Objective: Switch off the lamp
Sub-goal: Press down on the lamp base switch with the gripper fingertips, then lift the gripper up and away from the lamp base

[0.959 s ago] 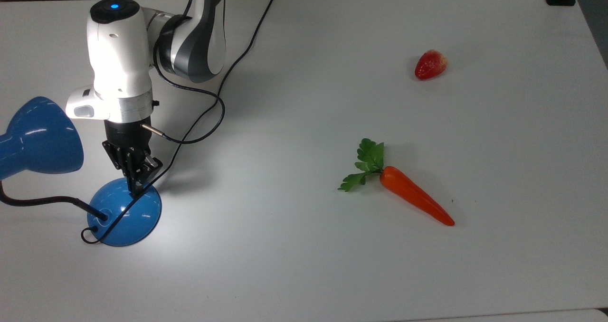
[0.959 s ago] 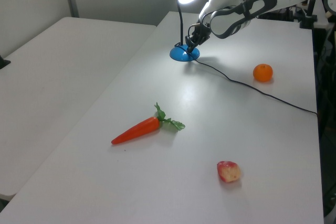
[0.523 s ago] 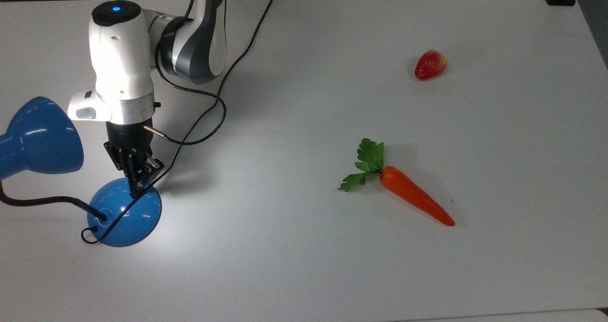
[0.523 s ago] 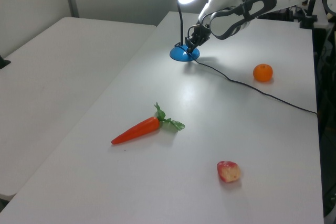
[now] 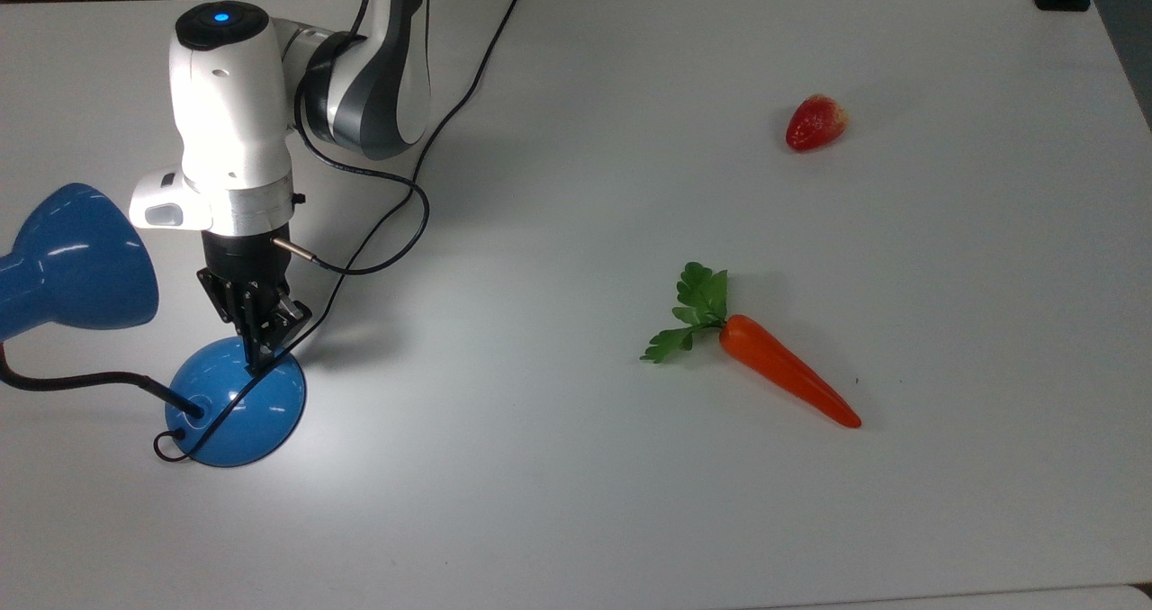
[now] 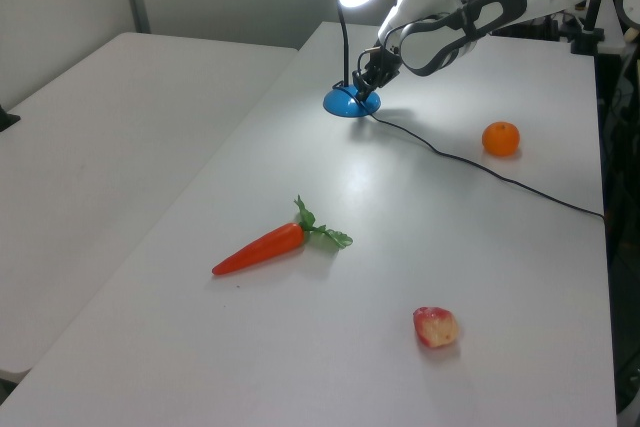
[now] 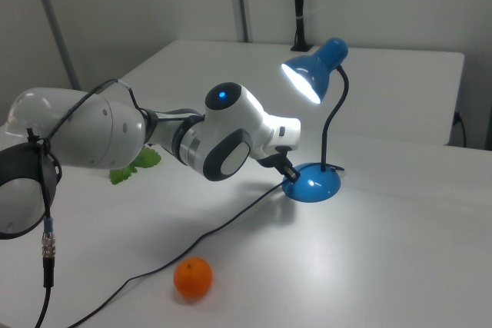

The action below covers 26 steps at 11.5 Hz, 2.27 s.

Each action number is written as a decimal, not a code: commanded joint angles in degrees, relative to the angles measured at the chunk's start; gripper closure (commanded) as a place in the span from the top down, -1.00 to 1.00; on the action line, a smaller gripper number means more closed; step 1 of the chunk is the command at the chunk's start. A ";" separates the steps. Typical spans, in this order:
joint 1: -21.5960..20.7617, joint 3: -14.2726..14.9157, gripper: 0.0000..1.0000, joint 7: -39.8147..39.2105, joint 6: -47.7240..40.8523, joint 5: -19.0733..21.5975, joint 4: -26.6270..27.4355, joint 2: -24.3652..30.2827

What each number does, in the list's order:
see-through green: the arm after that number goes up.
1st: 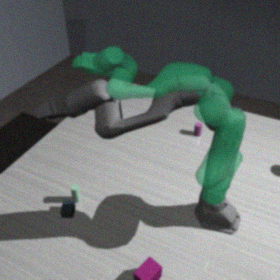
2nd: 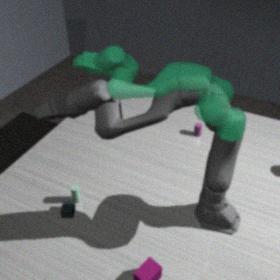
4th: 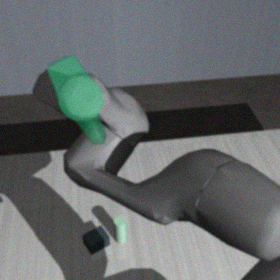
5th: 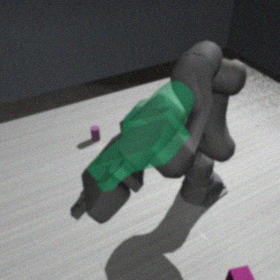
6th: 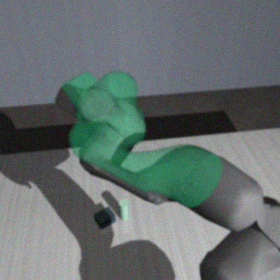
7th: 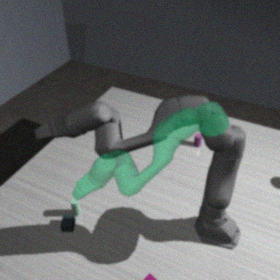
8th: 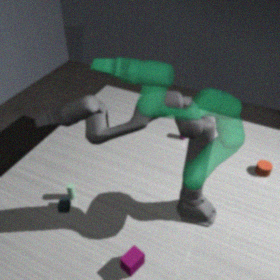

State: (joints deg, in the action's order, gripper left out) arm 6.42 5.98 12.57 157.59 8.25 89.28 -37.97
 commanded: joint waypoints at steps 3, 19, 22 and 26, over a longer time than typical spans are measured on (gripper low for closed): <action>-1.58 0.53 -0.80 1.14 0.61 -1.83 1.95 -0.53; -1.06 0.53 -0.68 -7.98 -36.08 -1.92 2.48 17.21; -1.06 0.61 -0.50 -15.72 -49.63 -2.01 2.39 22.75; -4.03 0.70 0.19 -18.28 -59.67 -6.40 2.56 26.71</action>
State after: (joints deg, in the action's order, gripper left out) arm 5.34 6.01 -3.82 101.63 3.88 89.82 -14.18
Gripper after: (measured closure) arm 0.639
